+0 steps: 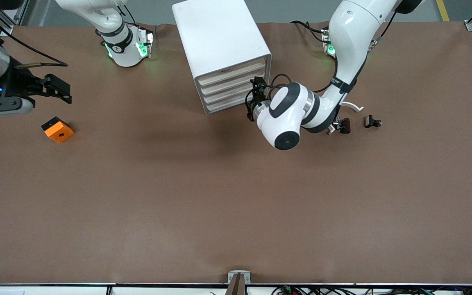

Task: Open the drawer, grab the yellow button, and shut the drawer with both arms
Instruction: 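Pull the drawer open with the left gripper while the right gripper approaches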

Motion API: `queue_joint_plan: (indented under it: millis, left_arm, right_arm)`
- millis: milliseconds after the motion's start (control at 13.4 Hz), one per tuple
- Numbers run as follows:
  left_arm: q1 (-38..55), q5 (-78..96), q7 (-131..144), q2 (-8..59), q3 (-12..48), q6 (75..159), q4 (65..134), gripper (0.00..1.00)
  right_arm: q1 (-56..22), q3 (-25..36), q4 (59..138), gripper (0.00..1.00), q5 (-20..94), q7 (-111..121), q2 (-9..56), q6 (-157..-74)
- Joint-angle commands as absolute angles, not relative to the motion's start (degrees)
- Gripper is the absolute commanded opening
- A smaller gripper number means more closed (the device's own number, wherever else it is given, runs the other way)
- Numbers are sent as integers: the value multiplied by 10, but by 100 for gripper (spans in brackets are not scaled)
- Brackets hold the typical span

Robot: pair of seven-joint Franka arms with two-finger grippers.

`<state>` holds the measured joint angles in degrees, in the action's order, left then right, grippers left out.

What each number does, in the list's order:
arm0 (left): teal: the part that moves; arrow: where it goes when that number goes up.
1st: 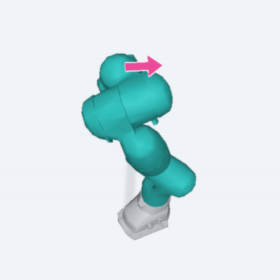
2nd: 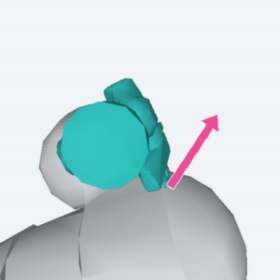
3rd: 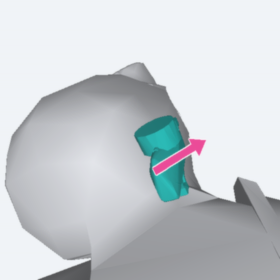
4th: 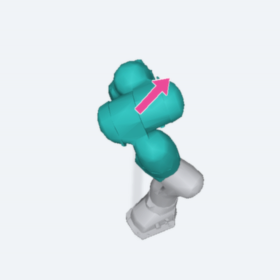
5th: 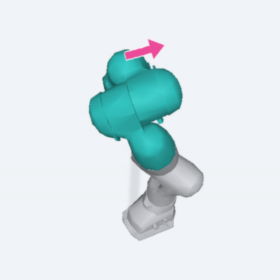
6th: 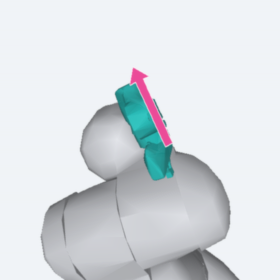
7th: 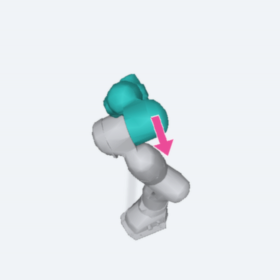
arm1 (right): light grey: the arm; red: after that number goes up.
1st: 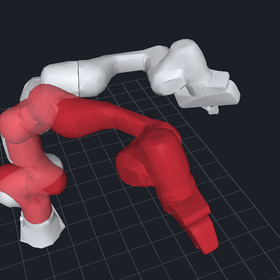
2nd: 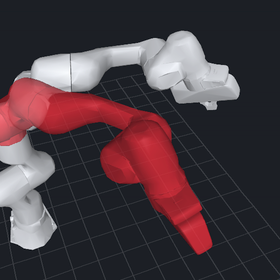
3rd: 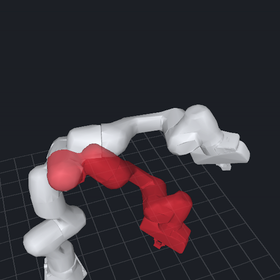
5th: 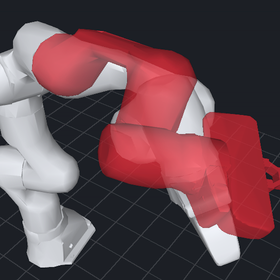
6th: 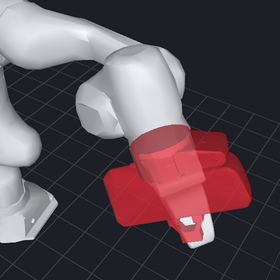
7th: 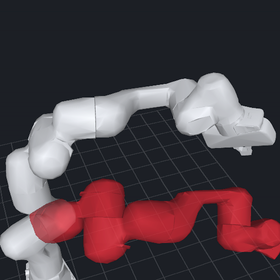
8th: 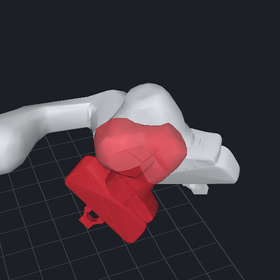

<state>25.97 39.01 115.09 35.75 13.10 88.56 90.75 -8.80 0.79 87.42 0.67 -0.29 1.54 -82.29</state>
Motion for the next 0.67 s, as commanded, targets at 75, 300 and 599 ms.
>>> queue_joint_plan:
  millis: [75, 300, 599]
  left_arm:
    - [265, 443, 1209, 393, 131, 846, 889, 96]
    - [265, 467, 1213, 397, 131, 818, 889, 75]
    - [268, 492, 1252, 401, 133, 813, 889, 68]
  right_arm:
    - [-112, 10, 889, 100, 39, -55, 22, -824]
    - [-136, 9, 903, 100, 73, -151, 23, -827]
    - [-168, 10, 902, 100, 110, -244, 30, -828]
